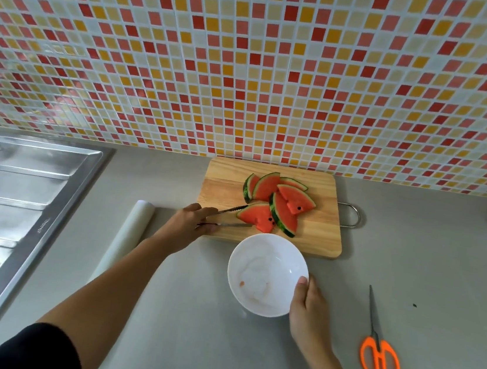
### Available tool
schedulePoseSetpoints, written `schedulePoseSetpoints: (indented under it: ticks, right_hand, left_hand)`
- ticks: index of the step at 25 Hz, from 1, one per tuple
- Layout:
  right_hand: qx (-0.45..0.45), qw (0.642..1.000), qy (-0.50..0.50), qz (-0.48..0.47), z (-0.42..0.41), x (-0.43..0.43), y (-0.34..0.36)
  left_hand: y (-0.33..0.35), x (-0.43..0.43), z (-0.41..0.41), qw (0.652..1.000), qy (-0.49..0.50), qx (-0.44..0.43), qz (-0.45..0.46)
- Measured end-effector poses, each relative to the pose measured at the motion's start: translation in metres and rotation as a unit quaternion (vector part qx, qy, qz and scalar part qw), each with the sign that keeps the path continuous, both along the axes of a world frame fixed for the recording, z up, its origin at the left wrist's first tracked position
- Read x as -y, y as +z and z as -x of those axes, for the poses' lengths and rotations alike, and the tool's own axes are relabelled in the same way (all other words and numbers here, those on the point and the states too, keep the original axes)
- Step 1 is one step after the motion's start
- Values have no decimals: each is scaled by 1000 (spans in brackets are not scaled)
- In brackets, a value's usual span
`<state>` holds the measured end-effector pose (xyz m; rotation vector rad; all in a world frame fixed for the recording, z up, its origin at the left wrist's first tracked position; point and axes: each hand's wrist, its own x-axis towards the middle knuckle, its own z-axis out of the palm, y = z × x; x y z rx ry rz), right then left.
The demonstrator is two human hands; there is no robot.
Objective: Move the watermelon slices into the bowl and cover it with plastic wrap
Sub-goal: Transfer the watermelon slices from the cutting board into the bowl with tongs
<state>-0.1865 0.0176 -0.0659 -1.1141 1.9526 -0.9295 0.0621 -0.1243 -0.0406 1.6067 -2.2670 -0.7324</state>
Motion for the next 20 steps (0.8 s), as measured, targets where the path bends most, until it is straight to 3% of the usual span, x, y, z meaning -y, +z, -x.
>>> schedulePoseSetpoints:
  ticks: [7,15,20]
  right_hand:
    - [11,1000,-1,5,-1,-1,1]
    - [4,1000,-2,0,-1,-2,1]
    - [-2,1000,-4,-4,-1,-1,-1]
  left_hand:
    - [1,11,6,1000,-17,15,-10]
    - [3,2,6,990,-41,43,130]
    - [6,-5,-1,983,-26,66,170]
